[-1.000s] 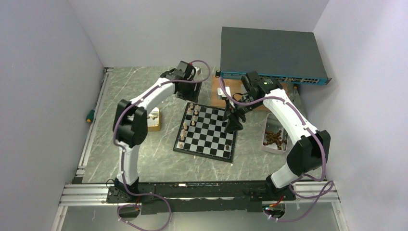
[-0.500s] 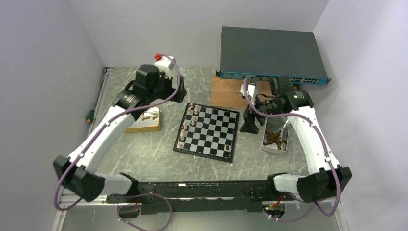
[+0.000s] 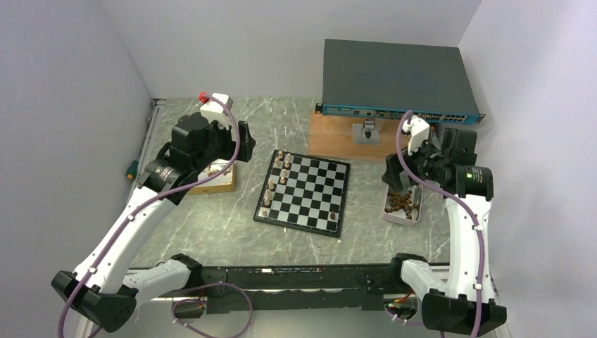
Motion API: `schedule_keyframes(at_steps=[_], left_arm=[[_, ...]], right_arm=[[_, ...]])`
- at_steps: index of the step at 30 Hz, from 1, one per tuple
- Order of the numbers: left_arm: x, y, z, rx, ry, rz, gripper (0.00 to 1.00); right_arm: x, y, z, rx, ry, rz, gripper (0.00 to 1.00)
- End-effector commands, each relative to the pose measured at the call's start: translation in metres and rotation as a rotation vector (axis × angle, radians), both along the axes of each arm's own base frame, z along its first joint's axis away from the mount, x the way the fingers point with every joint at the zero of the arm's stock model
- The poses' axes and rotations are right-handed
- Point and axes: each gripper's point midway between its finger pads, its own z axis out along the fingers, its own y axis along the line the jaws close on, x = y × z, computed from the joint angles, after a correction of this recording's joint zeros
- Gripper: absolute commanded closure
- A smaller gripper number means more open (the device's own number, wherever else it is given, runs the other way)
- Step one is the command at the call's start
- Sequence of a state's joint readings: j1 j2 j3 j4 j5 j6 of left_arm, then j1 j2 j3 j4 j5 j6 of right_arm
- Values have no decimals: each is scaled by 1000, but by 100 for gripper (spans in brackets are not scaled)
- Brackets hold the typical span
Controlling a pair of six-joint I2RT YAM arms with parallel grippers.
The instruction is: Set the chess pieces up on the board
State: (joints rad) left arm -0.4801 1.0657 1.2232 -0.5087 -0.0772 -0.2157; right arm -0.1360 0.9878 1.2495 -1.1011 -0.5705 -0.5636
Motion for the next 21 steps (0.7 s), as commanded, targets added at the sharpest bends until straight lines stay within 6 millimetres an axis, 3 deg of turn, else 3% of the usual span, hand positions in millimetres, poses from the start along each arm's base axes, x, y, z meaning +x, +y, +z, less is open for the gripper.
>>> schedule_keyframes(at_steps=[1,21], left_arm=[[-5,9,13,-27,-49,29,0],[-46,24,4,-75,6,38,0]], right_arm=[[22,-25,12,56,-31,-246,0],[28,-29,32,240,-100,-356,0]])
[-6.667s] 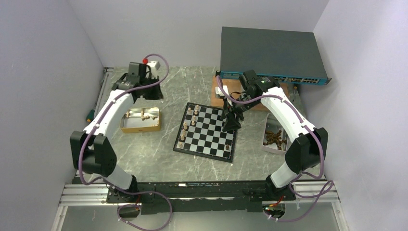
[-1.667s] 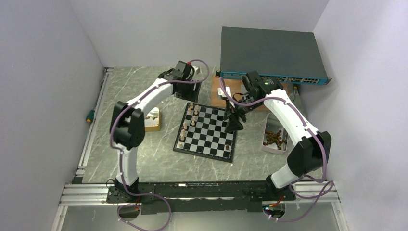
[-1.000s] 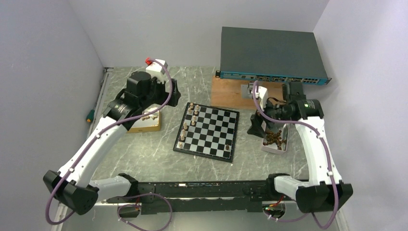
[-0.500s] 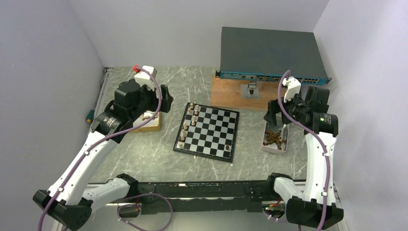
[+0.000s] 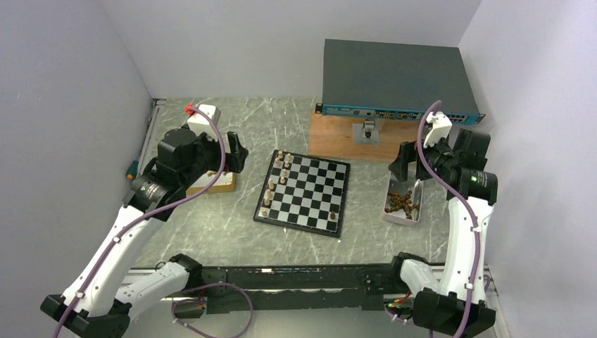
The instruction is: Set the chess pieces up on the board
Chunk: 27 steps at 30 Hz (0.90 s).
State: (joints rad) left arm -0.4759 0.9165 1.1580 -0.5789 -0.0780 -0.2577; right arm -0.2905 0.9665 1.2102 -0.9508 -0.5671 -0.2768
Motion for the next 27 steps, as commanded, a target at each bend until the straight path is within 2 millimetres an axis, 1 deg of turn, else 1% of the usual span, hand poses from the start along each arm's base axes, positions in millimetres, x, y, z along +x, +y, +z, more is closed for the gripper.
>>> schedule_keyframes(at_steps=[1,3,8,12,14,16,20,27], left_arm=[[-12,7,3,-39,4,22,0],[-17,9,4,-52,0,21,0],[-27,11,-2,-60,-2,8,0],[-36,16,-7,-39,6,2,0],[-39,17,-13,-32,7,-3,0],[-38,16,-22,-32,10,-5,0],[-36,7,-34,-47,33,-38,0],[-34,-2,-45,-62,62,-64,0]], right_arm=[[8,3,22,67,-97,-60,0],[10,0,25,105,-101,-124,0],[5,-4,26,113,-126,-186,0],[1,-16,21,70,-134,-256,0],[2,-23,18,48,-152,-291,0],[1,-27,15,34,-174,-305,0],[-5,-24,13,37,-207,-301,0],[-13,-32,6,15,-207,-364,0]])
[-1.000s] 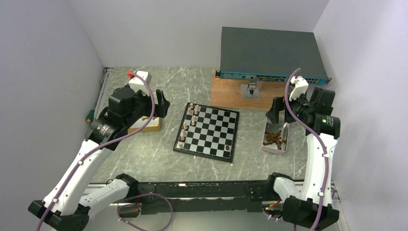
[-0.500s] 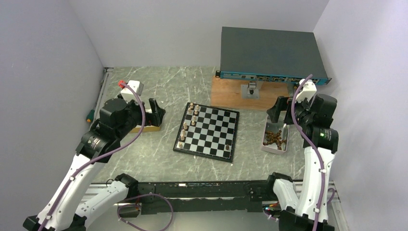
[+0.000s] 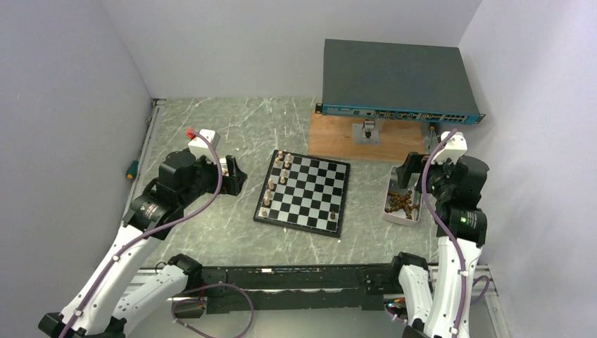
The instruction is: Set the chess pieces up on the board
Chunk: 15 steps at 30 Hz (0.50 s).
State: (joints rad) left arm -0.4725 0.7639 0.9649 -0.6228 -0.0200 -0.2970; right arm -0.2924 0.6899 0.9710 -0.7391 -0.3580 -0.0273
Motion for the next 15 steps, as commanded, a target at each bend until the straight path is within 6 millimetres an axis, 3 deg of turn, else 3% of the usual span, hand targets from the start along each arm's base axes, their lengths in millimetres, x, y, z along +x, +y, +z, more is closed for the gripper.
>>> schedule_keyframes(at_steps=[1,8,15], left_arm=[[3,-9,7,-50,-32,-27,0],[0,-4,-5,-19,1,-12,0],[2,7,5,1,-33,31,0]], right_arm=[[3,-12,12,-20,-53,-71,0],[5,-7,11,-6,-45,-44,0],[11,-9,13,4,-14,-43,0]])
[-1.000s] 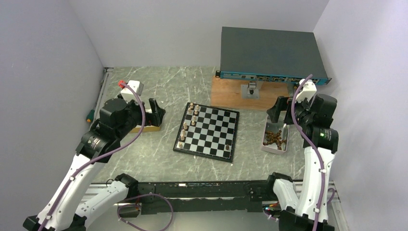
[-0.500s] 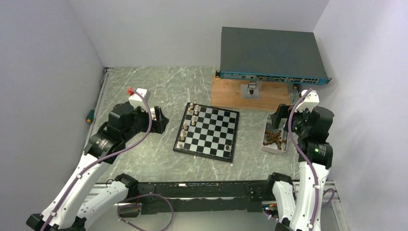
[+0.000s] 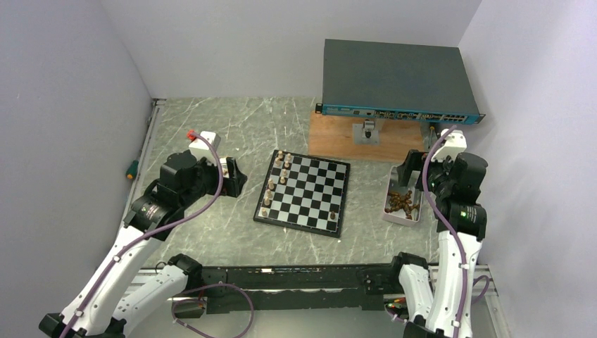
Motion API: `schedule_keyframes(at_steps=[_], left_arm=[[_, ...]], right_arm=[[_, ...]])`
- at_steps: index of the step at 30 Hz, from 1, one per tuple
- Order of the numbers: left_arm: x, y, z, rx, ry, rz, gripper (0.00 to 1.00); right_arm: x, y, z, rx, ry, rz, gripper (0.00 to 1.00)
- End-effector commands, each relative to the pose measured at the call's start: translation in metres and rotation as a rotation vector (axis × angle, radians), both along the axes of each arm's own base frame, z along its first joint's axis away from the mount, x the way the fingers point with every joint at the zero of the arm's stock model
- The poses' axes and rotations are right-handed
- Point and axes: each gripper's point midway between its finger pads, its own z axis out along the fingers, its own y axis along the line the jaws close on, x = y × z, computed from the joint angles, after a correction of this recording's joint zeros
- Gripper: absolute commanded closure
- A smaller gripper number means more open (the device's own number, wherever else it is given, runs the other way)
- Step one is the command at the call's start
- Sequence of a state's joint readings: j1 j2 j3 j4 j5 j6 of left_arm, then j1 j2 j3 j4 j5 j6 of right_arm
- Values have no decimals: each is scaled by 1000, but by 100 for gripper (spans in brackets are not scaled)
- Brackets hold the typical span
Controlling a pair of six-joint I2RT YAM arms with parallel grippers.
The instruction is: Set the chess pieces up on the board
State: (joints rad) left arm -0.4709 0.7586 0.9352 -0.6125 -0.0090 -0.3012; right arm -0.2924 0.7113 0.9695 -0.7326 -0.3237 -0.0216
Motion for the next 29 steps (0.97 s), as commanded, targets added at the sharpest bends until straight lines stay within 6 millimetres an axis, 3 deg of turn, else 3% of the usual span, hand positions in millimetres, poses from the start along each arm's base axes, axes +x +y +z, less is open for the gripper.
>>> schedule_keyframes(at_steps=[1,15,22,29], left_arm=[[5,9,16,2,-57,45,0],[19,8,28,0,-145,57,0],[19,5,23,-24,-132,56,0],[16,11,31,-35,-149,88,0]], right_arm=[[8,-1,19,7,-38,-3,0],[7,-1,17,10,-36,13,0],[4,-2,18,0,-37,6,0],[3,-2,11,-2,-21,15,0]])
